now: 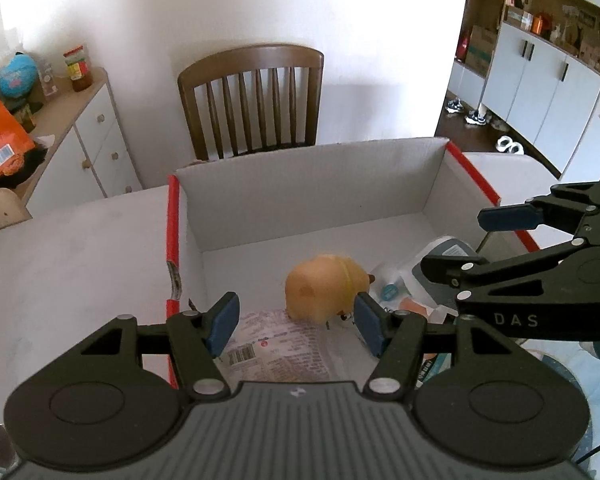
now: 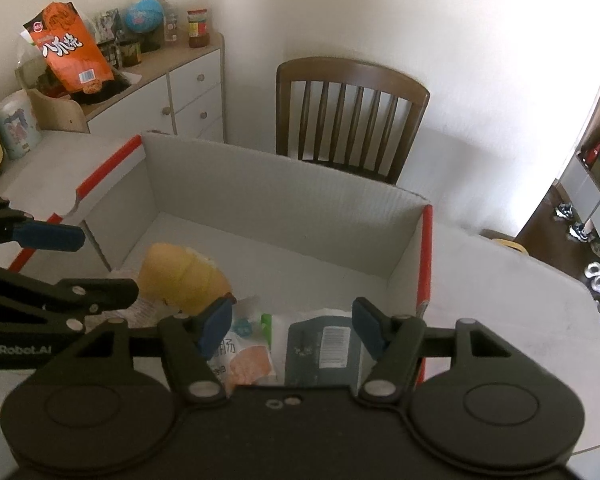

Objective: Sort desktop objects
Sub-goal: 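Open the left tool to drop the plush toy while the right tool releases the sausage pack, then move both tools back from the red box toward the items on the table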

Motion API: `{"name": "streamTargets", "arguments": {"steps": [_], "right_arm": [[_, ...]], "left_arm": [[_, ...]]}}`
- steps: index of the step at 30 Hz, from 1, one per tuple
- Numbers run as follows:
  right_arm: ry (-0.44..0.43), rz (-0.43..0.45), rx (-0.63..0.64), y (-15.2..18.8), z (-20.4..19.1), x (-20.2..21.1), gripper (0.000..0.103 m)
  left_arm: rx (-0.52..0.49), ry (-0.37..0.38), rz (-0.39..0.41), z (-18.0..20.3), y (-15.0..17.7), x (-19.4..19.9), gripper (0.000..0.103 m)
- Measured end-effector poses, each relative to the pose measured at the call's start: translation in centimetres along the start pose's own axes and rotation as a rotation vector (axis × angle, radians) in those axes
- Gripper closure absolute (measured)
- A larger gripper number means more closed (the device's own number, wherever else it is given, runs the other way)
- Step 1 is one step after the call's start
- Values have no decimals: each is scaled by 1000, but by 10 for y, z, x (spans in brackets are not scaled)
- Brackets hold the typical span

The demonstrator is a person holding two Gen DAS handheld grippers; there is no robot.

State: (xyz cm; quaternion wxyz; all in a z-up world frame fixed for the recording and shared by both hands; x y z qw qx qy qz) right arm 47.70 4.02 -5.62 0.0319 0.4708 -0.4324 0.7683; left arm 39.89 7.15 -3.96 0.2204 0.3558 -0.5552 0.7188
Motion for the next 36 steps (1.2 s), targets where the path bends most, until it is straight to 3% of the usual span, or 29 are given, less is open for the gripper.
{"name": "streamTargets", "arguments": {"steps": [14,36], "right_arm": [[15,49,3,-3,-5,49,36],[88,116,-97,32,-47,165,35]], "left_arm": [[16,18,68,4,3,53,41],[-80,119,145,5,49,136,41]]}}
Point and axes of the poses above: each gripper's, at about its wrist camera, not at the fingertips, and x roughly against the way its jaws point, z to its right, y to its underside, the point moved 5 cm from there along -x, roughly the way its jaws point, and after that the axes turned 11 degrees about x, right-handed, at the moved point
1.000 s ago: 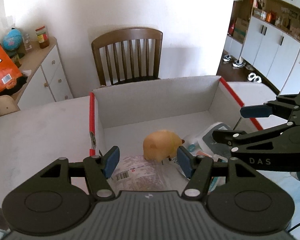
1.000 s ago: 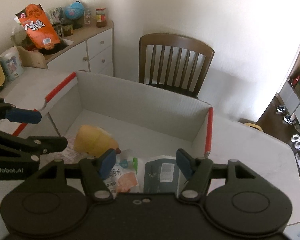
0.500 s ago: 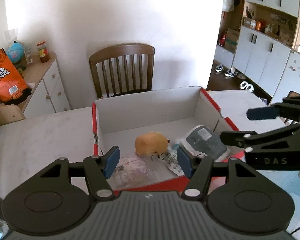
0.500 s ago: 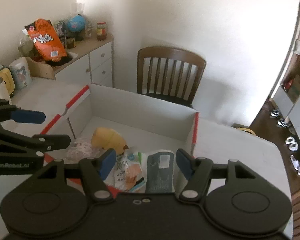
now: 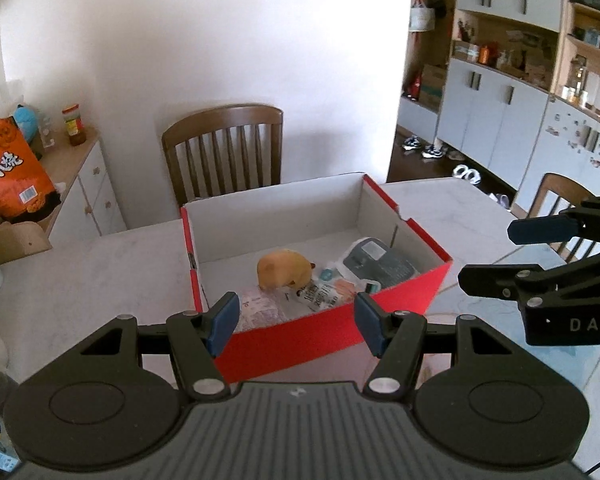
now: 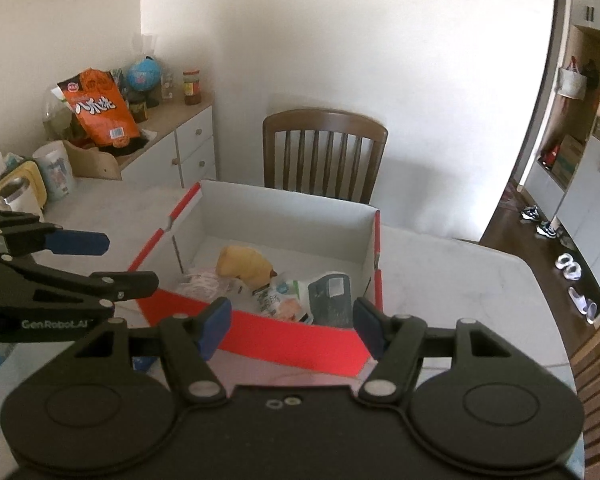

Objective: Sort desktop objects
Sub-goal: 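Move both tools back from the red box toward the items on the table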

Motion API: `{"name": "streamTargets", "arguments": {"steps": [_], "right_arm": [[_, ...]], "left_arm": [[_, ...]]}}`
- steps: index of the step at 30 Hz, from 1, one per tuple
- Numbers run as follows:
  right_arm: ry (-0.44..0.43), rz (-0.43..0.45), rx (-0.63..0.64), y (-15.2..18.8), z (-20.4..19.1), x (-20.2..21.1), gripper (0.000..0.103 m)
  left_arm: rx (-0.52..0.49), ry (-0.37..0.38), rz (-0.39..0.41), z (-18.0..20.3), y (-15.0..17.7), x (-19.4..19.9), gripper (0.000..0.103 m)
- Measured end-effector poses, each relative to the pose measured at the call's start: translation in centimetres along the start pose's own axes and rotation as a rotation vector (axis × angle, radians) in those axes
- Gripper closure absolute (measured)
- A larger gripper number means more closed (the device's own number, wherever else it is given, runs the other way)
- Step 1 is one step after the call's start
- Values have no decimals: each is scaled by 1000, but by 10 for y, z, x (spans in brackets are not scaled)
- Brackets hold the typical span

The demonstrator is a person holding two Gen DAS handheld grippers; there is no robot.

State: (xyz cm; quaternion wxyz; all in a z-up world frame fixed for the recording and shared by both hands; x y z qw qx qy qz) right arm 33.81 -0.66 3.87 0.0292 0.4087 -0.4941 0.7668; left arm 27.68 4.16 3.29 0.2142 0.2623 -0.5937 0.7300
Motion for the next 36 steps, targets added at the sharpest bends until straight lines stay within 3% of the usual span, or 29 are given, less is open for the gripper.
{"name": "streamTargets", "arguments": {"steps": [7,10,15,17,19,27,36], "right_arm": [[32,1,-27,14,-11,24,30],[48,5,-42,19,-13,32,27],[76,8,-60,28,-17,42,24],[82,4,-67,33,-19,45,21],[92,5,-68,37,-21,47,17],[135,6,-88,63,-24,59,9],[206,-41,-178,95,-12,61,8]], "left_arm": [[-43,72,11,3,14,17,31],[-49,96,8,2,18,22,21],[-45,123,7,-2,24,29,17],[-44,129,9,-5,26,30,6],[-46,131,18,-8,29,33,1],[-33,128,14,-26,44,36,0],[-36,81,-19,-54,62,29,0]]}}
Point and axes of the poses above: each gripper's, at about its wrist camera, not at the fingertips, and x roughly against the way its jaws point, z to its right, y to its underside, the point moved 5 cm from there along -x, roughly the way its jaws point, and after that the axes turned 11 degrees about x, right-handed, at the moved point
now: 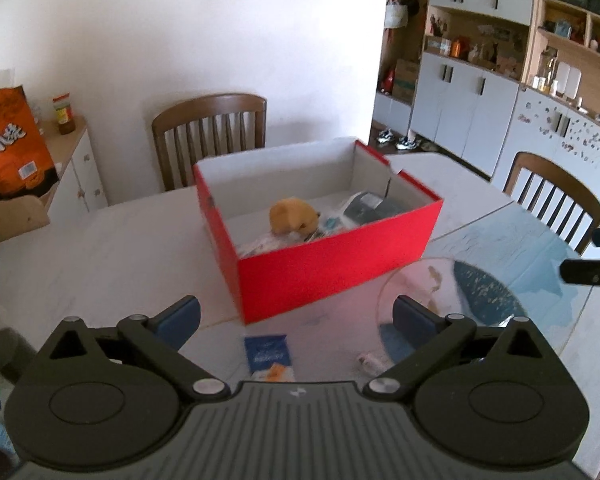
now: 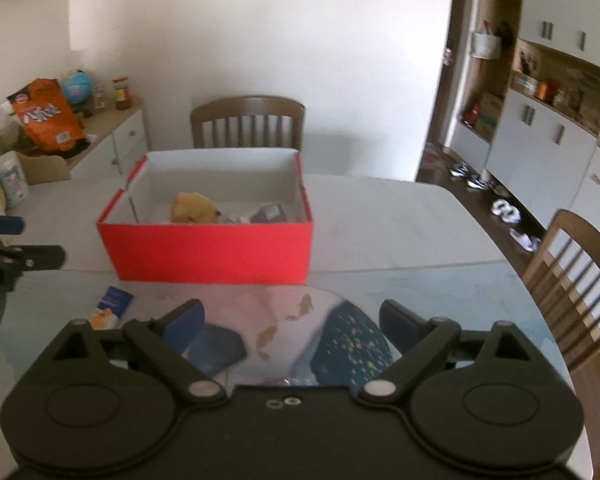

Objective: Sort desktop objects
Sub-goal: 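Move both tools back from the red box toward the items on the table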

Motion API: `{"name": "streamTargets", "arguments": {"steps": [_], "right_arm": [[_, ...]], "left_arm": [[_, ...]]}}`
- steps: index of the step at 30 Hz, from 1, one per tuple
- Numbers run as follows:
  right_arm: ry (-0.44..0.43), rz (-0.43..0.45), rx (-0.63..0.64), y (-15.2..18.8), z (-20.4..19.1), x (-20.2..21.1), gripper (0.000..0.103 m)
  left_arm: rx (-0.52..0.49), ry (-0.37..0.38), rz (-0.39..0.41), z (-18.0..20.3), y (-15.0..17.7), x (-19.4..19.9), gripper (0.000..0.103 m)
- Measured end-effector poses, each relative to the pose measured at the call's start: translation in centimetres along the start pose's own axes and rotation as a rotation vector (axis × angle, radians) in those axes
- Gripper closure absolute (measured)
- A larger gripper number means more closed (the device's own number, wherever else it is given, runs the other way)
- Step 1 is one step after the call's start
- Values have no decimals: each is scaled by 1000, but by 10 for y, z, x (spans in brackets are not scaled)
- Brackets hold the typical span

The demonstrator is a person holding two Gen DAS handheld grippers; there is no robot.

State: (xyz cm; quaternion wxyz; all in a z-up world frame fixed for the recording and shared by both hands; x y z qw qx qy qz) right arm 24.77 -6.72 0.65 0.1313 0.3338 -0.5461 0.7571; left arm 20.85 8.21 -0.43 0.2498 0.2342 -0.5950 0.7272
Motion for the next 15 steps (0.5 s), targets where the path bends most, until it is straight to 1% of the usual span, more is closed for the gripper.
{"name": "streamTargets", "arguments": {"steps": [3,7,12,15], "right_arm": [[27,-14,-22,11,4,-2,8],[66,-37,-41,28,12,-6,8],[114,-62,-59,52,20,-14,9],[138,-76,-49,65,23,-21,9]], "left_arm": [[-11,-10,-18,-5,10,-5,0],[-18,-50,-17,-13,19,-13,0],[-9,-59,-20,-17,29,-24,0],[6,-69,-35,-19,35,-33,0]]}}
Point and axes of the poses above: each gripper's, at about its wrist camera, not at the fingertips, and x roughly against the way its jaws point, z to its right, y to its underside, the point moved 5 cm from there along -x, roughly the way its jaws point, and after that the axes turned 11 degrees about x, right-handed, at the moved point
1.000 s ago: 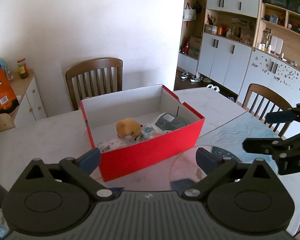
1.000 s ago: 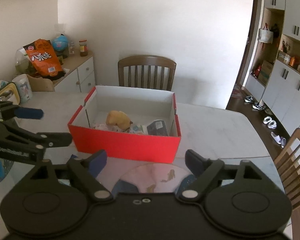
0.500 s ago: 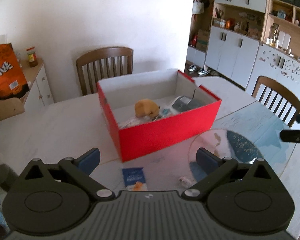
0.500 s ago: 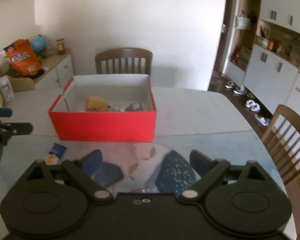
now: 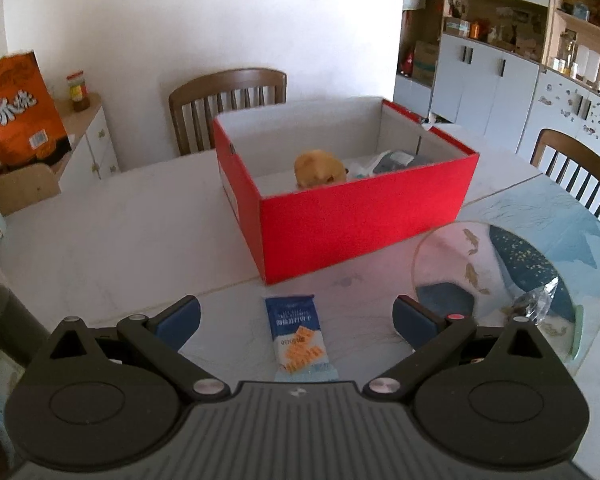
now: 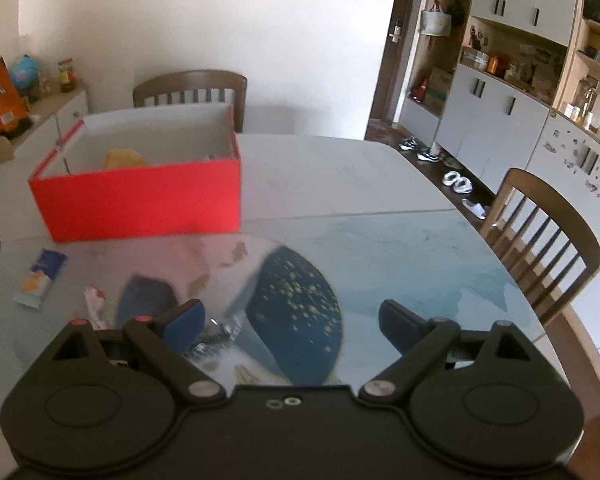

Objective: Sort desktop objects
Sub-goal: 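Move both tools back from the red box toward the items on the table, then grasp the blue cracker pack with the left tool while the right tool grasps the teal stick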

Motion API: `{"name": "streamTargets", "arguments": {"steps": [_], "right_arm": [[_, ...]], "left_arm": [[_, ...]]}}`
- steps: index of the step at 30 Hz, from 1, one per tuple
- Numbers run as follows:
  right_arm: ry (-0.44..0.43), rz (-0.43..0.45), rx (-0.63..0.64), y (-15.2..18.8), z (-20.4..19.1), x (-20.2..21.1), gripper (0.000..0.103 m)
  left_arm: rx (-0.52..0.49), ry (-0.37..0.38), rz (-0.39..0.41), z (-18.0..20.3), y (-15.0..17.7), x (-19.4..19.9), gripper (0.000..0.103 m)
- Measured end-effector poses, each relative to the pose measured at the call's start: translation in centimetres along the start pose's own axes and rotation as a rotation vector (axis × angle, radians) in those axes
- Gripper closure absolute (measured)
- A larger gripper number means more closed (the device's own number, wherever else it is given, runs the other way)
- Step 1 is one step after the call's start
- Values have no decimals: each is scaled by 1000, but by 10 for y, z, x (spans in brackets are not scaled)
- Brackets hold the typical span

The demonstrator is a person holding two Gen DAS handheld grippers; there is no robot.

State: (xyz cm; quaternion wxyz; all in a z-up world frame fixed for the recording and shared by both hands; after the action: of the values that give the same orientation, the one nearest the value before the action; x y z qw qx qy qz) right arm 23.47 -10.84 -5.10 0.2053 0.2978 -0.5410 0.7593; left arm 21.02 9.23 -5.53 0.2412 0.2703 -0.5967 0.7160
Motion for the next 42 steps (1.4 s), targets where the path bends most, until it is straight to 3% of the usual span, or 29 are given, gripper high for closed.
{"name": "streamTargets", "arguments": {"steps": [9,21,31,39,42], "right_arm": [[6,-61,-50,35,2,-26,11],[12,-142,-104,76,6,-49,19],[3,-178,-123,83,4,-68,31],[-18,-171,-174,84,9,-74,34],[-21,-162,-176,83,9,-75,38]], "left_arm": [[18,-15,-39,-4,20,-34,0],[13,-22,-28,-8,34,-62,0],[22,-26,-41,-11,39,-78,1],[46,-21,-54,-17,41,-89,1],[39,-29,-58,-17,43,-91,6]]}}
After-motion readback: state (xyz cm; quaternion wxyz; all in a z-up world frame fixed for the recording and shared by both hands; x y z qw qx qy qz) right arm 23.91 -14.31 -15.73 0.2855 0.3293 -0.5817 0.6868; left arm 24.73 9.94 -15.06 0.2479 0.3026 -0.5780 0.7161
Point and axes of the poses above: each gripper's, at about its wrist camera, not at the fingertips, and x roughly against the way its jaws point, z to its right, y to its underside, the point moved 5 cm from there along -x, roughly the way its jaws point, and after that the axes turned 11 degrees about x, right-handed, at the moved point
